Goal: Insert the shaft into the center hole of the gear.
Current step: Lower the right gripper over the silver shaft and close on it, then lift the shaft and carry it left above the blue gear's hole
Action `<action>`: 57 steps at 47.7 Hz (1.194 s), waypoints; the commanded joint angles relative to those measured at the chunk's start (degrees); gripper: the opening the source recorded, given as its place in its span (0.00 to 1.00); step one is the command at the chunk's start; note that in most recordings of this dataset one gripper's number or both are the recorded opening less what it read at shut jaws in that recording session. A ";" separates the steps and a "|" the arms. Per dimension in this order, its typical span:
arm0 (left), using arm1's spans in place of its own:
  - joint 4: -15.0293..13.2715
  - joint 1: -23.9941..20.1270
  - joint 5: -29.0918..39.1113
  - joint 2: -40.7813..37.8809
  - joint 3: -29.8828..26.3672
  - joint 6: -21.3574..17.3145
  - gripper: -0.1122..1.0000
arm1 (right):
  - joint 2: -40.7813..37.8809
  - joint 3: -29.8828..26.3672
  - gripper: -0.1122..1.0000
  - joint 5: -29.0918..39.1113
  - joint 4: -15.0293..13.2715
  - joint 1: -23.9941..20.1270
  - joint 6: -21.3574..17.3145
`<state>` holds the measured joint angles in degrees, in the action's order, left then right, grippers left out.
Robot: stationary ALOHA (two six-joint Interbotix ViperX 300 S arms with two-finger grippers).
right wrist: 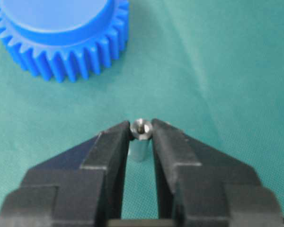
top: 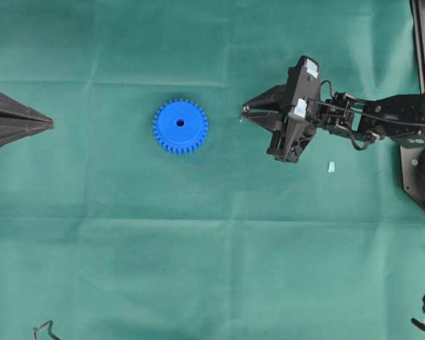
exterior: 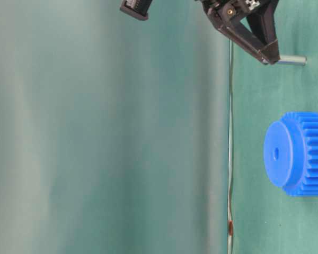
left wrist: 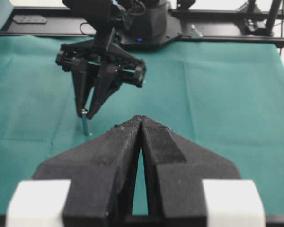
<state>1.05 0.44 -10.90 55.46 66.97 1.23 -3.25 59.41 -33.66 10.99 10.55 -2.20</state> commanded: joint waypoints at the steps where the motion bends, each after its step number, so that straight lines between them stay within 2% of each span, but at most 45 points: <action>1: 0.09 -0.18 -0.26 -0.26 -1.41 0.00 0.10 | 0.35 -0.97 0.25 0.09 -0.09 0.00 -0.09; 23: 0.18 -0.18 0.09 -0.09 -1.49 0.18 0.10 | 2.81 -1.05 0.25 1.41 -0.09 0.00 0.00; 35: 0.09 -0.18 0.09 -0.09 -1.49 0.26 0.10 | 12.83 -4.48 0.25 15.64 -0.18 0.00 1.05; 40: 0.09 -0.18 0.09 -0.09 -1.49 0.18 0.10 | 15.12 -5.80 0.25 19.60 -0.18 0.00 1.76; 57: 0.18 -0.18 -0.35 0.00 -1.67 0.18 0.10 | 13.27 -8.96 0.25 21.01 -0.18 -0.35 2.02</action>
<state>1.05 0.44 -10.63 55.63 66.97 1.41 10.46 52.73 -12.74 10.72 10.55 -0.09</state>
